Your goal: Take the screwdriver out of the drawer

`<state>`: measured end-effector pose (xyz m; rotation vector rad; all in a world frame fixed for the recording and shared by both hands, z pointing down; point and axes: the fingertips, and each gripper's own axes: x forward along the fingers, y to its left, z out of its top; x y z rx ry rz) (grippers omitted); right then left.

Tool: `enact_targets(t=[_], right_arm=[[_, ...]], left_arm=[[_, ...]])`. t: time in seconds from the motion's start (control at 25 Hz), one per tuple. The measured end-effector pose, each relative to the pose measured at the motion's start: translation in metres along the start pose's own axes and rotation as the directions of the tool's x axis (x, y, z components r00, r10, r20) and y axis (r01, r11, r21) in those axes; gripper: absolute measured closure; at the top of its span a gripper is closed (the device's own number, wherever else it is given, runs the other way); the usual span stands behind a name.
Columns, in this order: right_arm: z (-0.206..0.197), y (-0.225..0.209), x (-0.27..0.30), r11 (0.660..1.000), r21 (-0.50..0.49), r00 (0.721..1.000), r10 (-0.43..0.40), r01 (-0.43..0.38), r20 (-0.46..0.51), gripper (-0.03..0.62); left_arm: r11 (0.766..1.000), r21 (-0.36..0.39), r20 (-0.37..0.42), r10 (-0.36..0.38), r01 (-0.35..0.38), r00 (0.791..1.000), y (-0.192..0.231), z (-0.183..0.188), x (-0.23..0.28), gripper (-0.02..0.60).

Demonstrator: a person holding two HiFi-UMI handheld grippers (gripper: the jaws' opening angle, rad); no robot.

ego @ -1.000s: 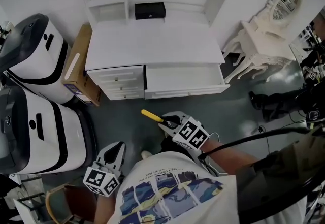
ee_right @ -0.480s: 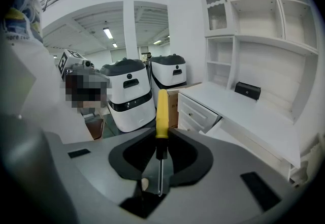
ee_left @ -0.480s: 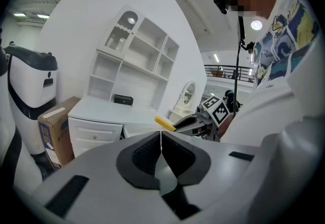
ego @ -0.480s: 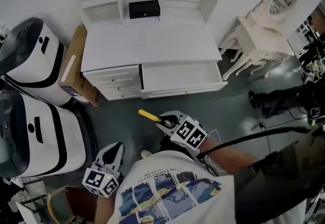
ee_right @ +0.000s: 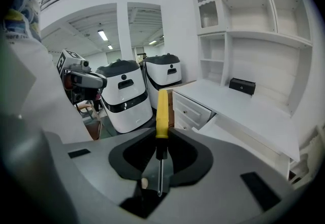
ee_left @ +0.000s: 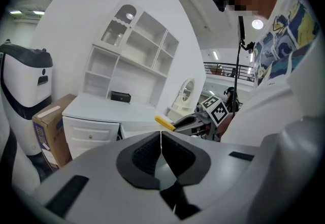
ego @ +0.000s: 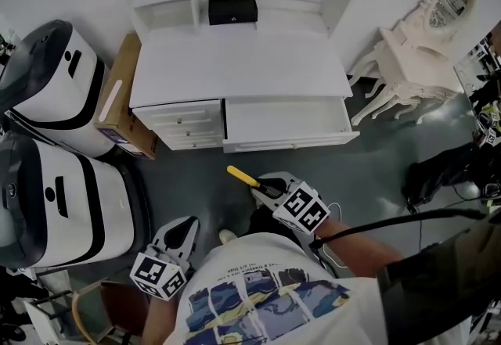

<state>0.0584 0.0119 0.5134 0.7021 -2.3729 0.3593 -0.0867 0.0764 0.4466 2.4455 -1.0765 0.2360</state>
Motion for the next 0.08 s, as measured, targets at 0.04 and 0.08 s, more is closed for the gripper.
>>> enact_targets(t=[0.04, 0.08], right_arm=[[-0.0005, -0.0044, -0.0003, 1.0, 0.003, 1.0, -0.005, 0.005, -0.001, 0.5], [-0.0009, -0.0088, -0.0006, 1.0, 0.006, 1.0, -0.011, 0.011, -0.001, 0.5]], left_arm=[[1.0, 0.002, -0.002, -0.002, 0.002, 1.0, 0.0011, 0.0016, 0.0032, 0.566], [1.0, 0.004, -0.003, -0.003, 0.003, 1.0, 0.0023, 0.0032, 0.0065, 0.566]])
